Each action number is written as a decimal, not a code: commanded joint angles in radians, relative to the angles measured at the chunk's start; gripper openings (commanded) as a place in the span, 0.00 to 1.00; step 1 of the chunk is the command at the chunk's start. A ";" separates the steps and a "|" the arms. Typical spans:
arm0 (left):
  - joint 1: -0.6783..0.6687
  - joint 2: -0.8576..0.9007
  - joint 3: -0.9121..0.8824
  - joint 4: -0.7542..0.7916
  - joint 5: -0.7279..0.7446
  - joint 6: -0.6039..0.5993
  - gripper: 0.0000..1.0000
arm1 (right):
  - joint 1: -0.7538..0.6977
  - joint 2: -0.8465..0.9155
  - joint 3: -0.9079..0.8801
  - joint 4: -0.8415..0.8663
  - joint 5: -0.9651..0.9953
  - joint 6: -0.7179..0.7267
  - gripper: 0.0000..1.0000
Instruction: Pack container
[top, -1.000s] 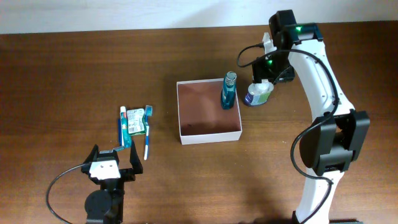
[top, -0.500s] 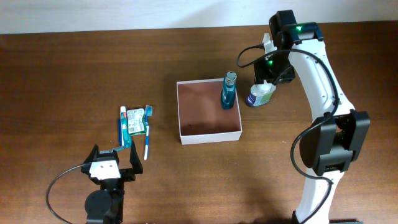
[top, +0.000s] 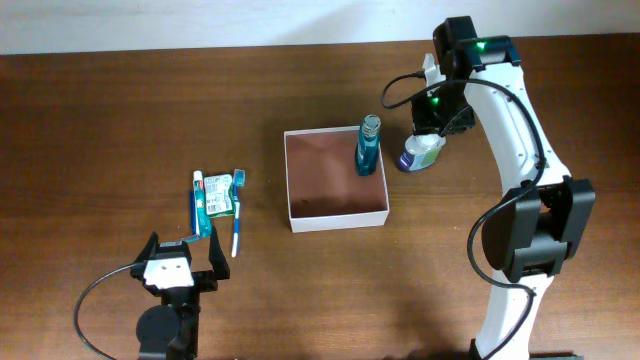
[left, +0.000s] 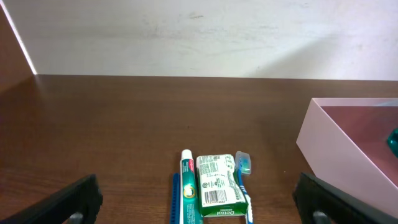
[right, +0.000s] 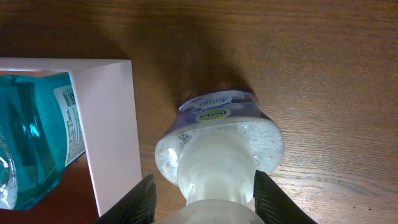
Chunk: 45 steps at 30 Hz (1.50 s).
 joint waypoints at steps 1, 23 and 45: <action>0.006 0.000 -0.008 0.003 -0.004 -0.002 1.00 | -0.001 0.006 0.029 -0.005 -0.009 0.005 0.40; 0.006 0.000 -0.008 0.003 -0.004 -0.002 1.00 | -0.001 0.001 0.174 -0.105 -0.009 0.005 0.38; 0.006 0.000 -0.008 0.003 -0.004 -0.002 1.00 | -0.002 0.000 0.195 -0.154 0.002 -0.029 0.38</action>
